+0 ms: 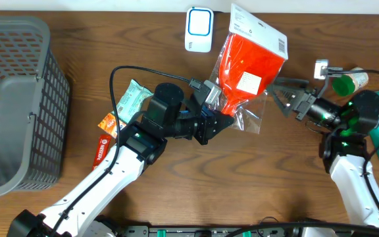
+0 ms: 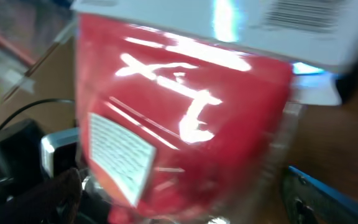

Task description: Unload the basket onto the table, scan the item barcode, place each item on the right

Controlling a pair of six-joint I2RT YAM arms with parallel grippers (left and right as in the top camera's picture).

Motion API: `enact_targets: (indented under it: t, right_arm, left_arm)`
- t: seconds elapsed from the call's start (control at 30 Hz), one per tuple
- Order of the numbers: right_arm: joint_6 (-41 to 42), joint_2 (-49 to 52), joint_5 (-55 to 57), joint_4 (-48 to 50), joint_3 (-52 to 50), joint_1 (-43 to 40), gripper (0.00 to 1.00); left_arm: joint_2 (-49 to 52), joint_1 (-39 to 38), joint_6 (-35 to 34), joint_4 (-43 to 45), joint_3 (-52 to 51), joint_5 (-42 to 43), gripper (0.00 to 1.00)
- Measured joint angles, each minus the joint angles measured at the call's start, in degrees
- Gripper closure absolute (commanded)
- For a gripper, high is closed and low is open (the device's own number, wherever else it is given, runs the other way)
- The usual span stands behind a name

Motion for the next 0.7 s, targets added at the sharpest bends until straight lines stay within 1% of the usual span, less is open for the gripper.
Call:
enact_targets:
  t: [0.03, 0.17, 0.23, 0.37, 0.53, 0.7]
  right_arm:
    - [0.5, 0.0, 0.1, 0.7, 0.0, 0.7, 0.01]
    - [1.2, 0.1, 1.5, 1.1, 0.0, 2.1, 0.23]
    - [1.8, 0.4, 2.2, 1.1, 0.0, 2.4, 0.28]
    - [2.4, 1.6, 2.6, 1.7, 0.0, 3.2, 0.27]
    - [2.6, 3.4, 2.7, 8.2, 0.0, 4.3, 0.26]
    - [2.6, 5.5, 2.8, 12.6, 0.0, 5.7, 0.25]
  left_arm:
    - [0.0, 0.0, -0.1, 0.0, 0.0, 0.0, 0.93]
    - [0.0, 0.0, -0.3, 0.0, 0.0, 0.0, 0.92]
    - [0.0, 0.0, -0.3, 0.3, 0.0, 0.2, 0.93]
    - [0.0, 0.0, -0.5, 0.4, 0.0, 0.2, 0.93]
    - [0.0, 0.0, -2.4, 1.3, 0.0, 0.2, 0.93]
    - [0.0, 0.0, -8.0, 4.3, 0.0, 1.4, 0.93]
